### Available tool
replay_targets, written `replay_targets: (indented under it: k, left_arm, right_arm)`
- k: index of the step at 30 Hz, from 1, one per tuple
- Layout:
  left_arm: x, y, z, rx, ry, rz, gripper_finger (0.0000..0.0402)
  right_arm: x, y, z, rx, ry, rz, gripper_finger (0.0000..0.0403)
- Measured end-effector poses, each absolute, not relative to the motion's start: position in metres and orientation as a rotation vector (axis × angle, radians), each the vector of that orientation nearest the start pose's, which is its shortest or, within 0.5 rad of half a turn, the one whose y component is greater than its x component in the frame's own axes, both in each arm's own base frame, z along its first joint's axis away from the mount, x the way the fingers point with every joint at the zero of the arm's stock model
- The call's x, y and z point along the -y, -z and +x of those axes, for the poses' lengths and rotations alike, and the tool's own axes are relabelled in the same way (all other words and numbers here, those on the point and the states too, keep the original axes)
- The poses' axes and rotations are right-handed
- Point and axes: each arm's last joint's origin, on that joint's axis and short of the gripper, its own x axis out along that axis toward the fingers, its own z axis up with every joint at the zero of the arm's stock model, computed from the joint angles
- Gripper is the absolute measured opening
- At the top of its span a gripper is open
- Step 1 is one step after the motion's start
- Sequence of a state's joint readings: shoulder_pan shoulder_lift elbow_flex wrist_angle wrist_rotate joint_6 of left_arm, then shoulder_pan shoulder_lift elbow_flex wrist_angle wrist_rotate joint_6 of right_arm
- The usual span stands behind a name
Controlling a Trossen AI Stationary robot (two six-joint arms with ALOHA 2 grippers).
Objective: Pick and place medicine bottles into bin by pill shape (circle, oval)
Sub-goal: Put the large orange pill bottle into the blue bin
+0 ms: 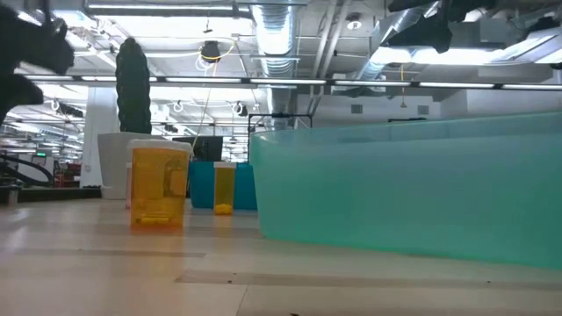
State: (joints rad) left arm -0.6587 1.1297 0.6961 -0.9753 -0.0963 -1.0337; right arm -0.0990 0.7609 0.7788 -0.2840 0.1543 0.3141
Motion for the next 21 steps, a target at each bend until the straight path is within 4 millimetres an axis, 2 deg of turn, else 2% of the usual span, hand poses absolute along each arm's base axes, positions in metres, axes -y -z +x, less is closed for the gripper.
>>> replay_targets:
  k: [5, 10, 15, 21]
  left_arm:
    - [0.097, -0.225, 0.154, -1.247, -0.295, -0.393, 0.0214]
    - [0.079, -0.266, 0.178, -1.073, -0.372, -0.448, 0.0214]
    - [0.046, -0.314, 0.201, -0.885, -0.448, -0.425, 0.0214]
    - [-0.005, -0.35, 0.234, -0.828, -0.53, -0.293, 0.0214]
  right_arm:
    - [0.021, -0.325, 0.164, -0.225, 0.292, 0.303, 0.0333]
    - [0.021, -0.325, 0.164, -0.225, 0.292, 0.303, 0.0333]
    - [0.021, -0.325, 0.164, -0.225, 0.292, 0.303, 0.0333]
    - [0.021, -0.325, 0.164, -0.225, 0.292, 0.303, 0.0333]
